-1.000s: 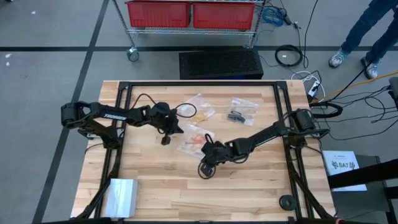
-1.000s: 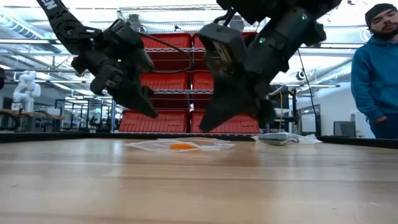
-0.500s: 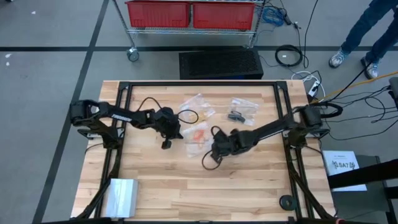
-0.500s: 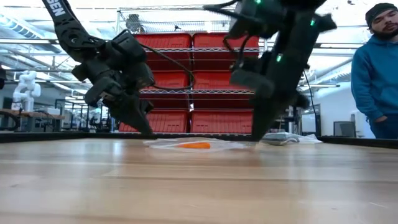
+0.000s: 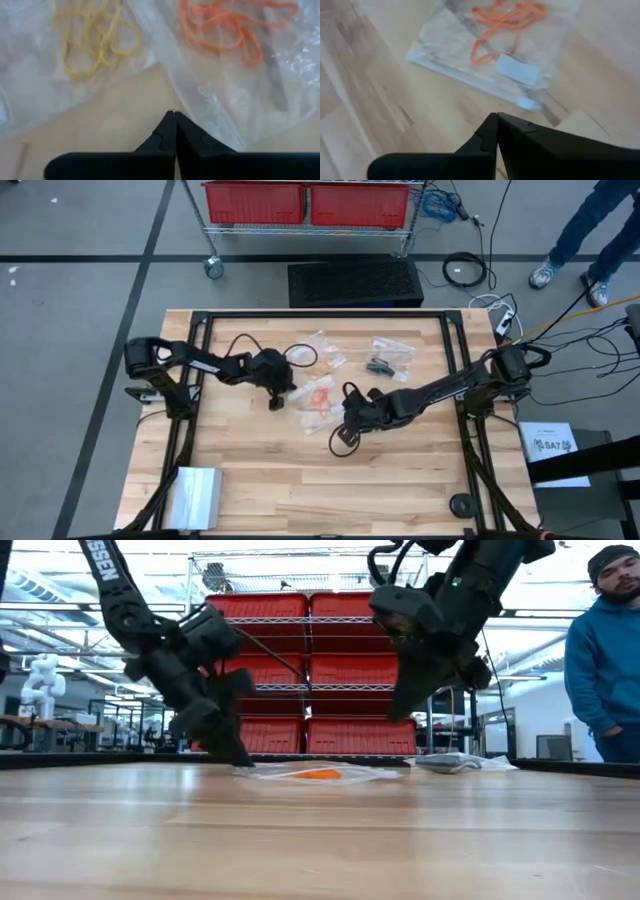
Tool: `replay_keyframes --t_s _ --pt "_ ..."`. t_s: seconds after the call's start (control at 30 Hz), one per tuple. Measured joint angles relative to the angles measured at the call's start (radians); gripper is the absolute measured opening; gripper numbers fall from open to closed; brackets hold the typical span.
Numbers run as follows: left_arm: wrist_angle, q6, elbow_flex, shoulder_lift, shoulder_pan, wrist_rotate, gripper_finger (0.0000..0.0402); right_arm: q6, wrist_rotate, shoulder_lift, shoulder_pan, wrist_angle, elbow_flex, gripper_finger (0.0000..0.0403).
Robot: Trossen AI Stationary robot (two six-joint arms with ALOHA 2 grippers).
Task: Sort rubber bands
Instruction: Close the zip bag
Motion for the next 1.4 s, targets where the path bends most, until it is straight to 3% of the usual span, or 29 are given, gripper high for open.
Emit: replay_keyframes --t_s 0.23,0.4,0.63,0.73,0.97,1.1,1.23,1.4 --pt "0.028 -0.193 -0.003 0.028 -0.078 0.187 0.0001 0.037 -0.029 0.005 0.027 0.04 0.0 0.0" --pt "0.13 -0.322 -0.006 0.025 -0.176 0.305 0.0001 0.157 -0.028 -0.007 0.061 -0.009 0.0 0.0" --pt "0.298 -0.338 -0.005 0.008 -0.244 0.267 0.0001 0.49 0.052 -0.008 0.139 -0.059 -0.039 0.0006" --pt "0.3 -0.328 -0.005 -0.013 -0.198 0.255 0.0001 0.56 0.111 -0.001 0.144 0.01 -0.077 0.0036" --pt "0.304 -0.311 -0.029 -0.036 -0.043 0.311 0.0001 0.587 0.168 0.094 0.071 0.163 -0.141 0.0152" --pt "0.325 -0.312 -0.035 -0.036 0.021 0.354 0.0001 0.55 0.206 0.147 0.026 0.262 -0.138 0.0185" --pt "0.403 -0.347 -0.035 -0.037 0.084 0.408 0.0001 0.503 0.288 0.17 0.007 0.282 -0.138 0.0149" --pt "0.483 -0.411 -0.036 -0.037 0.166 0.492 0.0001 0.412 0.347 0.171 -0.019 0.281 -0.141 0.0023"
